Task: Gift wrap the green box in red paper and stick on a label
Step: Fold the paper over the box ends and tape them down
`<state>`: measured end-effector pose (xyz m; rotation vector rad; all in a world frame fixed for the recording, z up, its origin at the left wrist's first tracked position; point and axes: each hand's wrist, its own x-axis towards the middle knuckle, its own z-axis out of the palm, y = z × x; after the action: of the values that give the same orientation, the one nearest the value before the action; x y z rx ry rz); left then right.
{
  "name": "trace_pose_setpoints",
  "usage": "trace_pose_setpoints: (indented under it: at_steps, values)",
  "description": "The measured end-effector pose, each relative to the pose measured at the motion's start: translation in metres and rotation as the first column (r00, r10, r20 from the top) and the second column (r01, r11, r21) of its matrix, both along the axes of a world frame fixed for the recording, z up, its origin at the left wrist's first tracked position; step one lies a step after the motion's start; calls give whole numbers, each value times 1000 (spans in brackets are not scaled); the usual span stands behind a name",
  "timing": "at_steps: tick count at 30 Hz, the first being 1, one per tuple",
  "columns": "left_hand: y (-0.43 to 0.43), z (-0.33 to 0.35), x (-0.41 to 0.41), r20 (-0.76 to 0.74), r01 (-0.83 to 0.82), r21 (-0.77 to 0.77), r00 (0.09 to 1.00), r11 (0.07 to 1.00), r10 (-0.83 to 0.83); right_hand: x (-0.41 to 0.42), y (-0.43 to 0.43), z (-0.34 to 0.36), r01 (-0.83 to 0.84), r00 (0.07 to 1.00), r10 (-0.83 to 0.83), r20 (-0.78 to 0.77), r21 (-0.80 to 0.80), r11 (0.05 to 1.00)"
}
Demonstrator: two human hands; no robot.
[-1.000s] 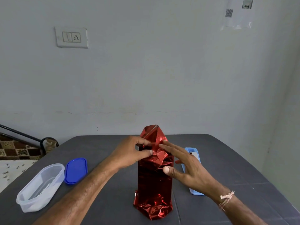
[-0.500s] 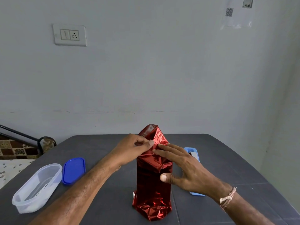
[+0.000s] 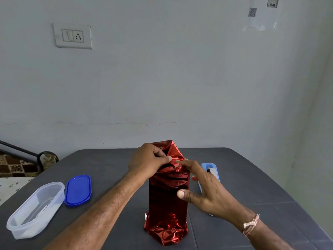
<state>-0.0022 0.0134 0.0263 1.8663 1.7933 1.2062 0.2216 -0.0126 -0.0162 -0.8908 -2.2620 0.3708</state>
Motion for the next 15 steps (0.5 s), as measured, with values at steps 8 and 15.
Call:
trace_pose_setpoints:
  at_steps: [8,15]
  values:
    - [0,-4,-1,-11,0,29,1000,1000,1,-11,5,-5,150,960,-104,-258,167,975]
    - [-1,-5,-1,-24,-1,30,1000,1000,2,-22,0,4,170,961,-85,-262,322,931]
